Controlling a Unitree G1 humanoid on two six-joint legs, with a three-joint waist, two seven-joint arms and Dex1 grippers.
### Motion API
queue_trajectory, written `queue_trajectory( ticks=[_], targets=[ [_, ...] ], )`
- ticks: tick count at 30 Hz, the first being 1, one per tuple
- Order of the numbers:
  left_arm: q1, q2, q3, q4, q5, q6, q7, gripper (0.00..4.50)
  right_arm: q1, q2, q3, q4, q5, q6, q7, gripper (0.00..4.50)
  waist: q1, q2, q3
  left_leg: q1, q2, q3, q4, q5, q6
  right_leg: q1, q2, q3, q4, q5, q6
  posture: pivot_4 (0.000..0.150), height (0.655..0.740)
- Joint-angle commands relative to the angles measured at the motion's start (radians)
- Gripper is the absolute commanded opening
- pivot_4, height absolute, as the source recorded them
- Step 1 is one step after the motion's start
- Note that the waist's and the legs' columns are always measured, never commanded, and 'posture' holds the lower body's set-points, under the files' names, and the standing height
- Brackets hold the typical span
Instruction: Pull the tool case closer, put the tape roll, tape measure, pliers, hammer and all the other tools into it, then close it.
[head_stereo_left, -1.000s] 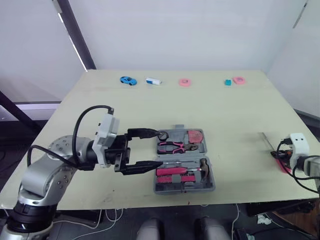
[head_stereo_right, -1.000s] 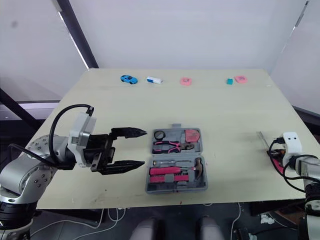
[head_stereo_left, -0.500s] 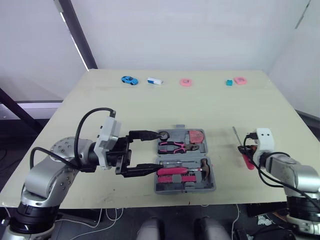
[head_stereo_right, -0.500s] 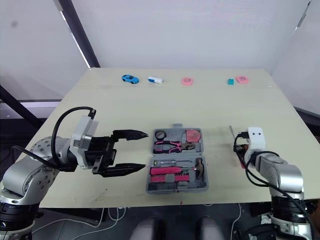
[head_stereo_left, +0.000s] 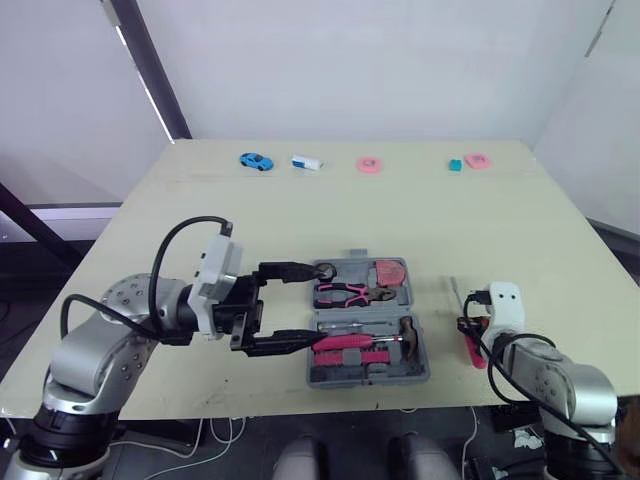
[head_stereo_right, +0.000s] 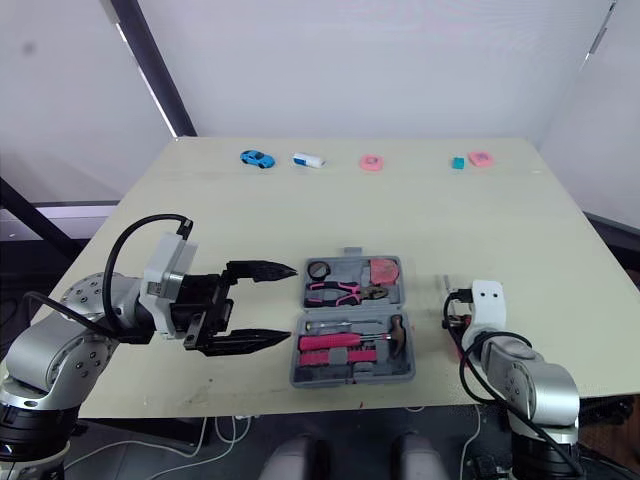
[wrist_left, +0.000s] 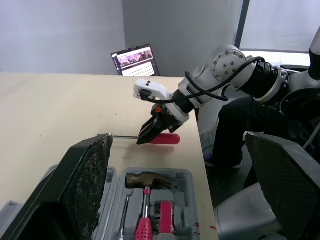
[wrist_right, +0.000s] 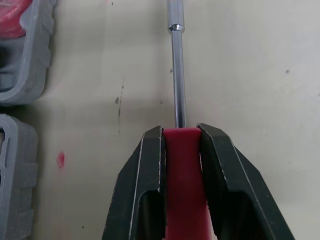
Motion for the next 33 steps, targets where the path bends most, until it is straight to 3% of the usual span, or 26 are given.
queue_trajectory(
  ticks=[1,2,3,11,18,22,27,33],
  targets=[
    [-0.007,0.008,0.007,-0.02,-0.009,-0.01,-0.013,4.5,0.013,0.002,0.003,-0.009,-0.007,-0.055,-0.002,0.43,0.0,0.0,0.0,0.0,0.0,0.0,0.0,0.0,0.0,0.0,0.0,0.0,0.0,0.0,0.0,0.15,0.7395],
    [-0.008,0.009,0.007,-0.018,-0.007,-0.01,-0.015,4.5,0.015,0.002,0.004,-0.008,-0.006,-0.062,0.0,0.43,0.0,0.0,0.0,0.0,0.0,0.0,0.0,0.0,0.0,0.0,0.0,0.0,0.0,0.0,0.0,0.15,0.7395],
    [-0.009,0.01,0.007,-0.016,-0.006,-0.011,-0.018,4.5,0.018,0.001,0.005,-0.008,-0.004,-0.069,0.004,1.24,0.0,0.0,0.0,0.0,0.0,0.0,0.0,0.0,0.0,0.0,0.0,0.0,0.0,0.0,0.0,0.15,0.7395],
    [0.002,0.018,0.008,0.0,0.01,-0.019,-0.045,4.5,0.023,-0.108,-0.033,-0.071,0.019,-0.094,0.074,4.48,0.001,0.0,0.0,0.0,0.0,0.0,0.0,0.0,0.0,0.0,0.0,0.0,0.0,-0.001,0.001,0.15,0.7395],
    [0.03,0.007,0.035,0.0,0.011,-0.029,-0.024,4.5,0.032,-0.349,-0.044,-0.053,0.109,-0.211,0.357,4.48,0.001,0.0,0.0,0.0,0.0,0.0,0.0,0.0,0.0,0.0,0.0,0.001,0.0,-0.001,0.001,0.15,0.7395],
    [0.036,0.016,0.05,0.045,0.035,-0.06,-0.042,4.5,-0.038,-0.609,0.093,0.118,0.072,-0.462,0.714,4.48,0.0,0.0,0.001,0.001,0.0,0.0,0.0,0.0,0.0,0.0,0.0,0.001,-0.001,-0.001,0.002,0.15,0.7395],
    [0.058,0.034,0.041,0.065,0.066,-0.083,-0.066,4.5,-0.198,-0.792,0.278,0.398,-0.051,-0.817,1.072,4.48,0.0,-0.001,0.002,0.001,0.0,0.0,0.0,0.0,0.0,0.0,0.001,0.0,0.0,-0.001,0.002,0.15,0.7395],
    [0.078,0.019,0.036,0.031,0.071,-0.084,-0.033,4.5,-0.435,-0.798,0.455,0.728,-0.193,-1.24,1.359,4.48,0.003,-0.001,0.003,0.0,0.0,0.002,0.0,0.0,0.0,0.0,0.0,0.0,-0.002,0.0,0.0,0.15,0.7395]
  ],
)
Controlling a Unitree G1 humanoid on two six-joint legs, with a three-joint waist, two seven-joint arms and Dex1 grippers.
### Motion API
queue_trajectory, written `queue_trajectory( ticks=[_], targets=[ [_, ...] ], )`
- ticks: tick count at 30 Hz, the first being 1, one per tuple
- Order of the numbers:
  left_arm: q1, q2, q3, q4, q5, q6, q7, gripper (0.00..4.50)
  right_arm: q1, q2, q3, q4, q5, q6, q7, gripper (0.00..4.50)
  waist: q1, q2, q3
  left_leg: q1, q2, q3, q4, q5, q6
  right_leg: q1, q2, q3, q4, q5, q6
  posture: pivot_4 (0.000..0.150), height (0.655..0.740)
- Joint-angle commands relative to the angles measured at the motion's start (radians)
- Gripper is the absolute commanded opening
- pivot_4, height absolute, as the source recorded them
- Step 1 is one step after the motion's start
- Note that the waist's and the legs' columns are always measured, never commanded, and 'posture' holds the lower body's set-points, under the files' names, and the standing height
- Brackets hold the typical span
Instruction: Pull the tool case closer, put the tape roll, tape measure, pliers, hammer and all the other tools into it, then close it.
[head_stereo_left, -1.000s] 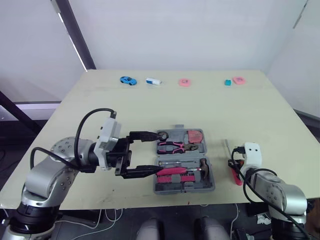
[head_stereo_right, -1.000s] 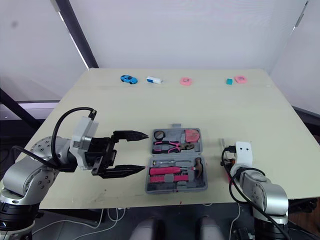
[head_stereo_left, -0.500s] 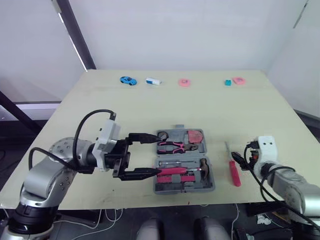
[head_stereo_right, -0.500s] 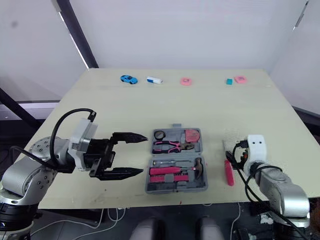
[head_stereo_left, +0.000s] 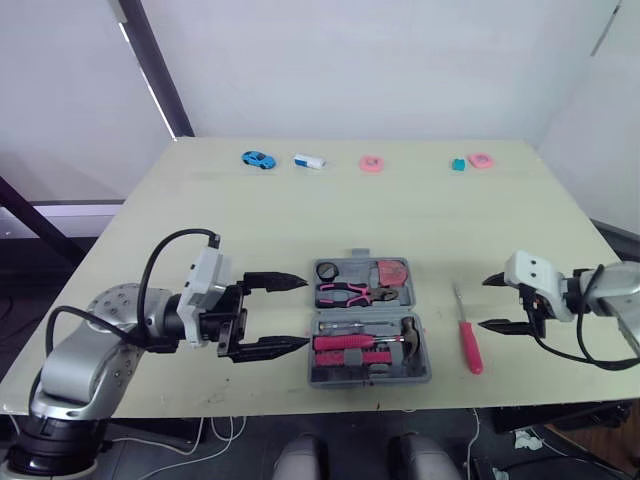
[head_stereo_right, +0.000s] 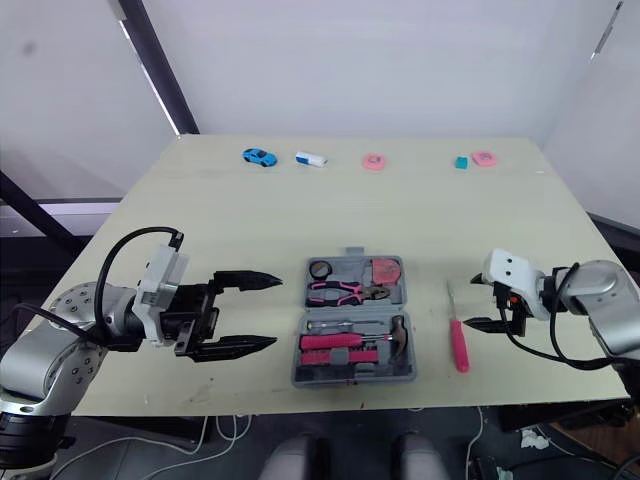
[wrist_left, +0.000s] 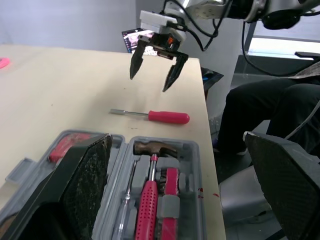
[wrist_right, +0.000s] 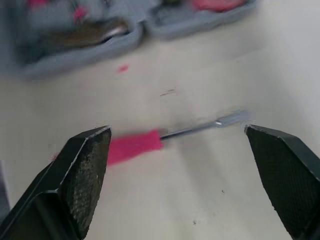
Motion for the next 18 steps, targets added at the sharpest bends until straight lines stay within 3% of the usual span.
queue_trajectory(
  ticks=[1,5,10,18],
  targets=[
    [0.012,-0.003,0.016,-0.052,0.001,-0.013,0.027,4.5,-0.134,0.013,0.073,0.18,-0.084,-0.267,0.16,4.48,-0.001,0.0,0.0,0.0,0.0,0.0,0.0,0.0,0.0,0.0,0.0,0.0,0.0,0.0,0.0,0.15,0.7395],
    [0.033,0.001,0.031,-0.074,0.003,-0.012,0.057,4.5,-0.298,0.068,0.166,0.423,-0.168,-0.56,0.273,4.48,-0.004,0.0,0.001,0.001,0.0,0.001,0.0,0.0,0.0,0.0,0.0,0.0,0.001,0.0,-0.001,0.15,0.7395],
    [0.066,0.012,0.055,-0.1,-0.005,-0.01,0.069,4.5,-0.483,0.133,0.304,0.677,-0.299,-0.906,0.291,4.48,-0.004,0.001,0.002,0.001,0.0,0.001,0.0,0.0,0.0,0.0,0.0,0.0,0.002,0.001,-0.002,0.15,0.7395],
    [0.101,-0.004,0.057,-0.151,-0.004,-0.008,0.119,4.5,-0.627,0.274,0.417,0.91,-0.441,-1.275,0.265,4.48,-0.002,0.003,0.003,0.002,0.001,0.002,0.0,0.0,0.0,0.0,0.0,0.0,0.003,0.001,-0.002,0.15,0.7395]
  ],
)
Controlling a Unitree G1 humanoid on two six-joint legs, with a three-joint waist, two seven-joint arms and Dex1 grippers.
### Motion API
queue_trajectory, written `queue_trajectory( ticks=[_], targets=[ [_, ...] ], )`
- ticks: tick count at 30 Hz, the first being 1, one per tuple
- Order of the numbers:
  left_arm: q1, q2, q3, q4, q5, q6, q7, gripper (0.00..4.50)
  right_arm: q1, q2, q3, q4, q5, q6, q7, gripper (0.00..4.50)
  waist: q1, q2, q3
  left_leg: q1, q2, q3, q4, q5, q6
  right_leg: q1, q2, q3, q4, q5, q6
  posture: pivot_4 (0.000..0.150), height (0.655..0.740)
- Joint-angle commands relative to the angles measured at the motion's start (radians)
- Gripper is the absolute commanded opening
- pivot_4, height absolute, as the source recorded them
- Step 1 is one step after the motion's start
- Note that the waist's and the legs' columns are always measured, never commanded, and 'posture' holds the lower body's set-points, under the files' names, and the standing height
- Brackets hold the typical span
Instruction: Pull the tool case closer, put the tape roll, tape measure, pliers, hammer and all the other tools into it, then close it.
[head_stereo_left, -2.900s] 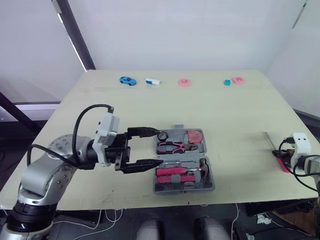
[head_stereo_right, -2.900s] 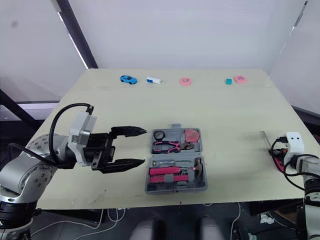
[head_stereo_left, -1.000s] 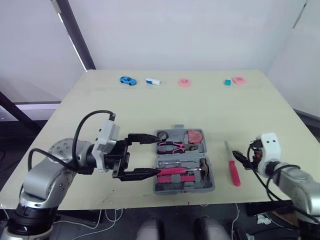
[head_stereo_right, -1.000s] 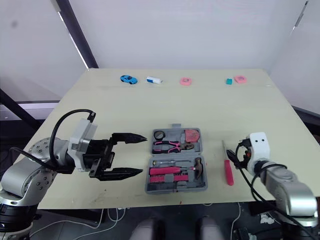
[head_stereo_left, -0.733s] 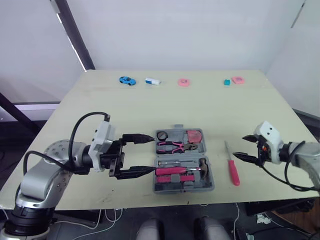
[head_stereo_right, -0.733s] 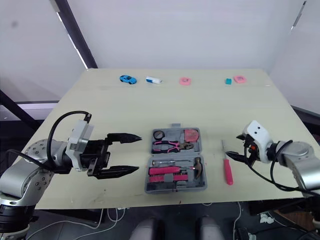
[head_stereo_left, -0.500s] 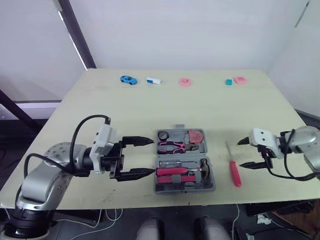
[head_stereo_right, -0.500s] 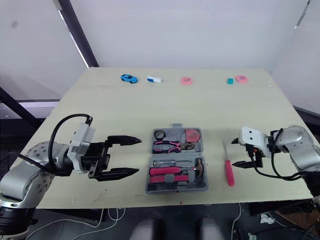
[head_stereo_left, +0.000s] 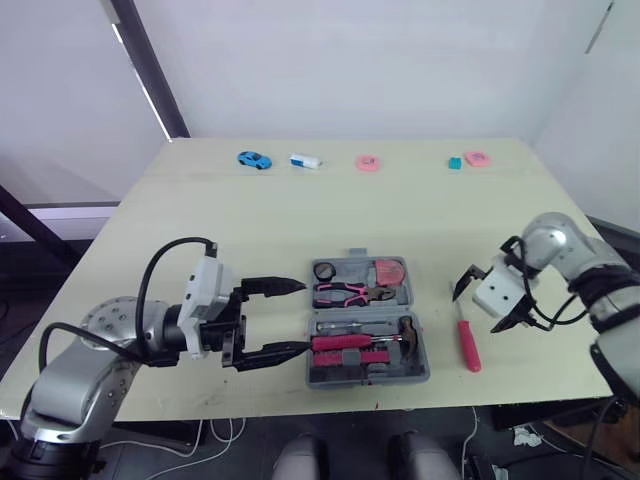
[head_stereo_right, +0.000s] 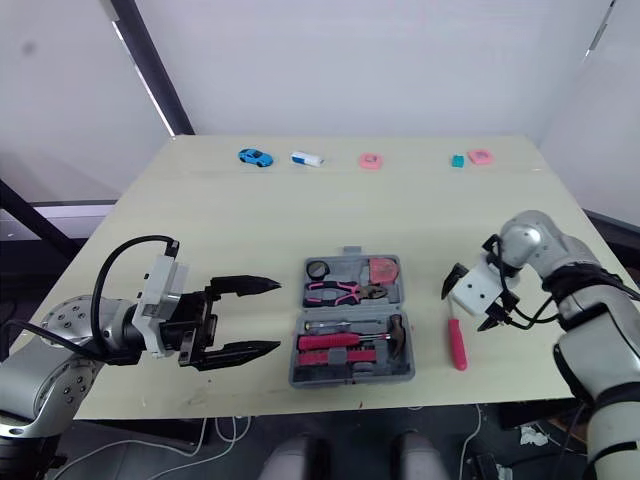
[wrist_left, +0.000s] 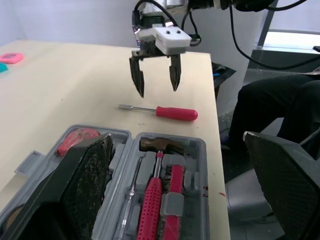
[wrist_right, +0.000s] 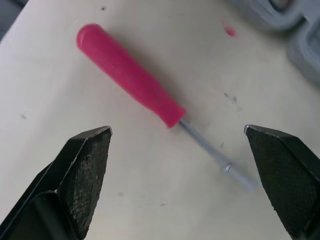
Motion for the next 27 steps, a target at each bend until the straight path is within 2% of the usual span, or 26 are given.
queue_trajectory(
  ticks=[1,6,16,19,20,21,22,24,26,27],
  targets=[
    [0.015,-0.003,0.023,-0.043,-0.01,-0.01,0.02,4.5,-0.032,0.019,0.031,0.07,-0.072,-0.142,-0.041,4.48,0.004,0.001,0.0,0.0,0.0,0.0,0.0,0.0,0.0,0.0,0.0,0.0,0.0,0.0,0.0,0.15,0.7395],
    [0.029,-0.001,0.03,-0.055,-0.013,-0.014,0.035,4.5,-0.053,0.038,0.093,0.116,-0.237,-0.246,-0.203,4.48,0.003,0.001,0.001,0.0,0.0,0.001,0.0,0.0,0.0,0.0,-0.001,0.0,0.0,0.0,0.0,0.15,0.7395],
    [0.047,0.006,0.029,-0.059,-0.019,-0.021,0.027,4.5,-0.089,0.093,0.223,0.137,-0.558,-0.236,-0.612,4.48,-0.004,0.002,0.001,0.002,0.0,0.0,0.001,0.003,-0.004,0.0,0.0,0.0,0.004,0.0,-0.001,0.15,0.7395],
    [0.042,0.007,0.027,-0.054,-0.019,-0.023,0.021,4.5,-0.101,0.105,0.258,0.14,-0.63,-0.229,-0.709,3.55,-0.006,-0.002,-0.001,0.003,0.0,0.001,0.001,0.003,-0.005,0.001,-0.001,0.001,0.004,0.0,-0.001,0.15,0.7395],
    [0.042,0.007,0.027,-0.055,-0.019,-0.022,0.02,4.5,-0.106,0.106,0.269,0.141,-0.651,-0.229,-0.735,2.9,-0.01,-0.003,-0.002,0.005,0.0,0.001,0.001,0.003,-0.005,0.002,0.0,0.001,0.004,0.0,-0.001,0.15,0.7395],
    [0.041,0.006,0.026,-0.054,-0.018,-0.023,0.019,4.5,-0.112,0.107,0.276,0.146,-0.664,-0.228,-0.748,2.52,-0.013,-0.003,-0.002,0.006,0.0,0.001,0.001,0.003,-0.005,0.004,0.0,0.001,0.004,0.0,-0.001,0.15,0.7395],
    [0.042,0.006,0.025,-0.054,-0.018,-0.024,0.017,4.5,-0.115,0.108,0.279,0.154,-0.667,-0.23,-0.749,2.38,-0.015,-0.003,-0.002,0.008,0.0,0.001,0.0,0.003,-0.005,0.005,0.0,0.001,0.004,0.0,-0.001,0.15,0.7395],
    [0.041,0.004,0.022,-0.052,-0.016,-0.025,0.014,4.5,-0.12,0.106,0.287,0.167,-0.676,-0.236,-0.758,1.61,-0.026,-0.003,-0.001,0.015,0.0,0.001,-0.001,0.003,-0.004,0.011,-0.001,0.003,0.003,0.0,-0.001,0.15,0.7395],
    [0.04,0.002,0.019,-0.05,-0.015,-0.027,0.012,4.5,-0.122,0.101,0.286,0.178,-0.676,-0.241,-0.758,0.6,-0.028,-0.003,-0.001,0.018,0.0,-0.001,-0.002,0.003,-0.004,0.013,0.0,0.003,0.004,0.0,-0.001,0.15,0.7395],
    [0.04,0.002,0.019,-0.049,-0.014,-0.028,0.011,4.5,-0.122,0.099,0.283,0.183,-0.673,-0.242,-0.755,0.47,-0.03,-0.003,-0.001,0.018,0.001,-0.001,-0.002,0.003,-0.004,0.013,0.0,0.003,0.004,0.0,-0.001,0.15,0.7395]
  ],
)
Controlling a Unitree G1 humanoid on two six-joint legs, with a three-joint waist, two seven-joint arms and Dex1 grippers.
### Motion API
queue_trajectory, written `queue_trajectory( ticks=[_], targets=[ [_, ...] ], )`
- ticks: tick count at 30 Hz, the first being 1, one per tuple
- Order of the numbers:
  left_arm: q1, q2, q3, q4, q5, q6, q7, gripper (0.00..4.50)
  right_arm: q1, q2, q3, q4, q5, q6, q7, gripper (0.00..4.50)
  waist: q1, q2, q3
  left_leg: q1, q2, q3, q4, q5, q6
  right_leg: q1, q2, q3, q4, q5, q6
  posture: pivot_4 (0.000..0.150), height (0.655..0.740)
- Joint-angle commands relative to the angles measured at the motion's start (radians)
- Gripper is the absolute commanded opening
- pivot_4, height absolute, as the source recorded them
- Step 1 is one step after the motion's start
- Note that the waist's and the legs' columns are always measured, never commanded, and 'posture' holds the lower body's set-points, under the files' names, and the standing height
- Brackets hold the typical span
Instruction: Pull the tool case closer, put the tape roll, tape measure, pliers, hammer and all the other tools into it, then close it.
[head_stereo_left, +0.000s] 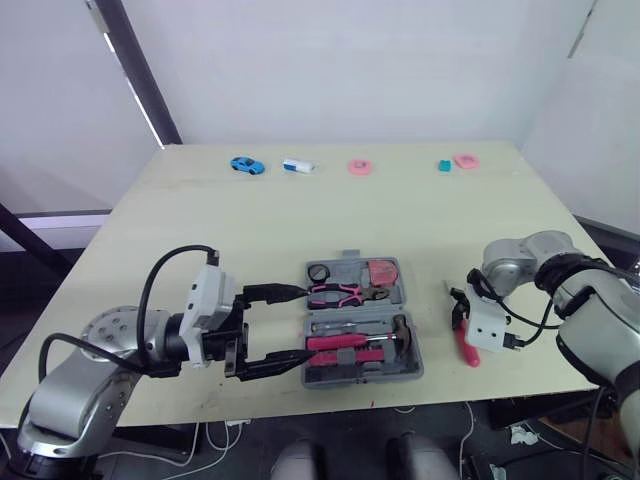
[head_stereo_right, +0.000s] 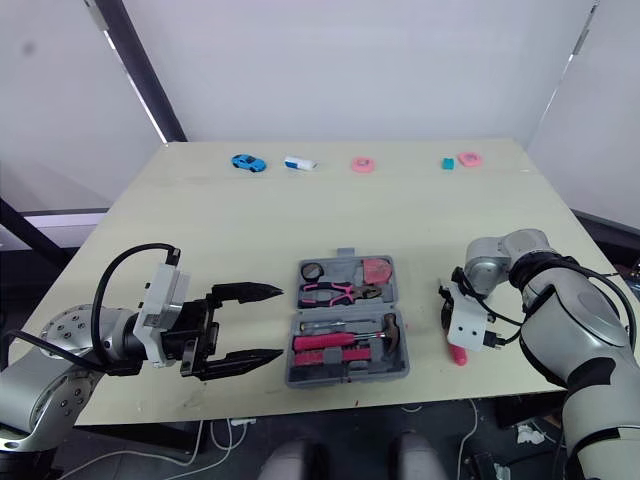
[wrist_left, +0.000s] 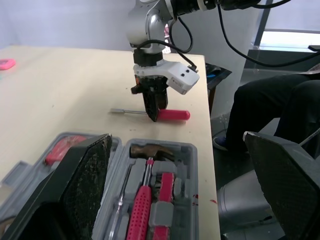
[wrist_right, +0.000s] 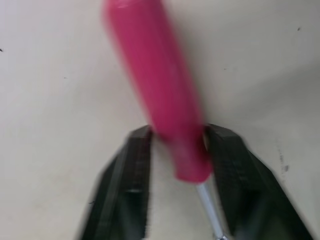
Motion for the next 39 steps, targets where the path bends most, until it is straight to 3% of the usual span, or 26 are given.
queue_trajectory(
  ticks=[1,3,6,10,13,17,25,27,30,34,39],
  targets=[
    [-0.009,0.001,0.013,-0.014,-0.006,-0.021,-0.009,4.5,-0.013,-0.013,-0.019,0.036,0.033,0.008,0.024,0.35,0.001,0.001,0.0,0.0,0.0,-0.001,0.0,0.0,0.0,0.0,0.0,0.0,0.0,0.0,0.0,0.15,0.7395],
    [-0.015,-0.002,0.005,-0.01,-0.005,-0.024,-0.012,4.5,-0.007,-0.029,-0.125,0.098,0.184,0.077,0.21,0.35,0.002,0.001,0.001,0.0,0.0,-0.001,0.0,0.0,0.0,0.0,0.0,0.001,0.0,0.0,0.0,0.15,0.7395],
    [-0.026,-0.011,-0.01,-0.001,0.0,-0.03,-0.015,4.5,0.05,-0.049,-0.332,0.085,0.459,0.368,0.548,0.35,0.007,0.002,0.003,-0.001,0.0,-0.001,0.0,0.0,0.0,0.001,0.0,0.0,-0.001,0.0,0.0,0.15,0.7395],
    [-0.028,-0.019,-0.02,0.0,0.004,-0.038,-0.013,4.5,0.247,-0.15,-0.464,-0.339,0.664,0.913,0.738,0.35,0.016,0.003,0.003,-0.001,0.0,-0.003,-0.001,0.0,0.0,0.003,-0.001,-0.003,-0.002,0.0,0.0,0.15,0.7395],
    [-0.033,-0.026,-0.03,0.008,0.009,-0.042,-0.015,4.5,0.417,-0.209,-0.564,-0.696,0.718,1.349,0.738,0.35,0.026,0.006,0.005,-0.002,0.0,-0.004,-0.001,0.0,0.0,0.002,-0.001,-0.003,-0.002,0.0,0.0,0.15,0.7395],
    [-0.045,-0.031,-0.042,0.021,0.012,-0.046,-0.022,4.5,0.581,-0.16,-0.715,-1.056,0.751,1.958,0.548,0.35,0.024,0.006,0.006,-0.002,0.0,-0.003,-0.001,0.0,0.0,-0.001,0.0,-0.002,-0.001,0.0,0.0,0.15,0.7395],
    [-0.098,-0.036,-0.07,0.065,0.017,-0.048,-0.057,4.5,0.642,0.081,-0.969,-1.397,0.77,2.788,0.15,0.35,0.035,0.006,0.005,-0.007,-0.001,-0.003,0.0,-0.001,0.0,-0.003,-0.001,-0.002,-0.003,0.0,0.0,0.15,0.7395],
    [-0.111,-0.037,-0.074,0.075,0.017,-0.048,-0.064,4.5,0.643,0.118,-0.985,-1.442,0.784,2.89,0.078,0.35,0.034,0.006,0.005,-0.01,-0.001,-0.003,0.0,-0.001,0.0,-0.006,-0.001,-0.003,-0.003,0.0,0.0,0.15,0.7395],
    [-0.134,-0.039,-0.085,0.088,0.017,-0.046,-0.073,4.5,0.65,0.234,-1.054,-1.436,0.771,2.904,-0.043,0.35,0.033,0.006,0.005,-0.019,-0.002,-0.002,0.001,0.0,0.0,-0.015,0.0,-0.004,-0.001,0.0,0.0,0.15,0.7395],
    [-0.152,-0.039,-0.093,0.096,0.02,-0.047,-0.079,4.5,0.646,0.359,-1.11,-1.407,0.737,2.904,-0.213,0.35,0.03,0.005,0.005,-0.02,-0.001,-0.003,0.0,0.0,0.0,-0.015,0.001,-0.006,-0.002,0.001,0.002,0.15,0.7395],
    [-0.157,-0.041,-0.093,0.092,0.021,-0.042,-0.072,4.5,0.63,0.41,-1.151,-1.36,0.743,2.869,-0.366,0.35,0.029,0.005,0.005,-0.02,-0.001,-0.003,0.0,0.0,0.0,-0.014,0.001,-0.005,-0.002,0.002,0.004,0.15,0.7395]
  ],
)
